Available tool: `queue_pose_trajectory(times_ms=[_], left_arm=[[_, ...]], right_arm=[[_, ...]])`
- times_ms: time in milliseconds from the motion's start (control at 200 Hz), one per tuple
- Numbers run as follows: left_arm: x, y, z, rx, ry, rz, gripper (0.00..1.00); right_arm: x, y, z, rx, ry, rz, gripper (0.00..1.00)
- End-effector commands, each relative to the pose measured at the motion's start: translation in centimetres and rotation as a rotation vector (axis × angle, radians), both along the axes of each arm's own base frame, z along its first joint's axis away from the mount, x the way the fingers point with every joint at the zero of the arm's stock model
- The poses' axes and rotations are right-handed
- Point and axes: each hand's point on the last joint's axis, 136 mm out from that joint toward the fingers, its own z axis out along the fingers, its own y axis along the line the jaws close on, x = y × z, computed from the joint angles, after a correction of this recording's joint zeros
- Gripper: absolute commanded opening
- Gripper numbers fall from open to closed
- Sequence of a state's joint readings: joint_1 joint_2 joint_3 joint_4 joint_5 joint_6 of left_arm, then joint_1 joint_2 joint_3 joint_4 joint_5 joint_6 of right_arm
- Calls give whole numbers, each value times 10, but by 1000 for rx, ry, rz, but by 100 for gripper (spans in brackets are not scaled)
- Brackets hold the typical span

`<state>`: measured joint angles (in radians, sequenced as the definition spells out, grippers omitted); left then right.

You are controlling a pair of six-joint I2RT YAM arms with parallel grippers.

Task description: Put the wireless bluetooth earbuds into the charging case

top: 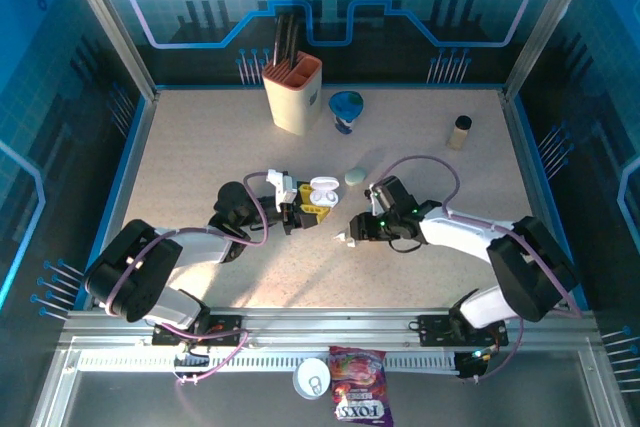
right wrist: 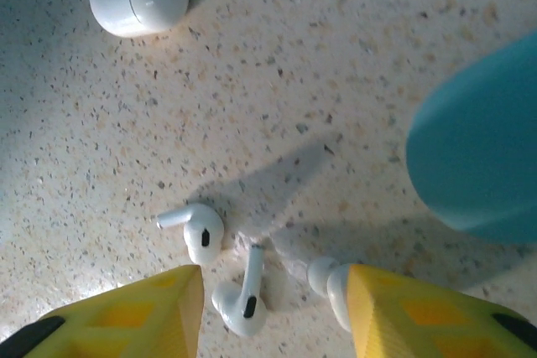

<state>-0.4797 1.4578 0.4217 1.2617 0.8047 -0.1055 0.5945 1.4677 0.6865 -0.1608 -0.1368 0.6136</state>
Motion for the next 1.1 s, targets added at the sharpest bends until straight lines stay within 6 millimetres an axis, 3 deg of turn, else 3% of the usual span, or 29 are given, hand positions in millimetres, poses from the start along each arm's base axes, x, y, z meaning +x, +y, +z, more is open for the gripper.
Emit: queue_pose_trajectory(times_ms=[0,330,550,780,905,1096], left_arm=[[-2,5,9,-13,-19,17,20],[-5,10,11,2,-38,45,18],[-5,10,9,6,-36,48,19],[-3,9,12,-14,-38,44,19],[-3,8,11,-24,-23,39,19],[-4,9,10,-35,-19,39,19]], right_arm=[[7,5,0,-6,-16,37,49],[-4,6,-12,8,32,48,50],[-30,4,-8,17,63,74,50],[-54,20,0,27,70,119,50],[-51,20,12,28,19,112,50],[-30,9,20,-13,-44,69,52]])
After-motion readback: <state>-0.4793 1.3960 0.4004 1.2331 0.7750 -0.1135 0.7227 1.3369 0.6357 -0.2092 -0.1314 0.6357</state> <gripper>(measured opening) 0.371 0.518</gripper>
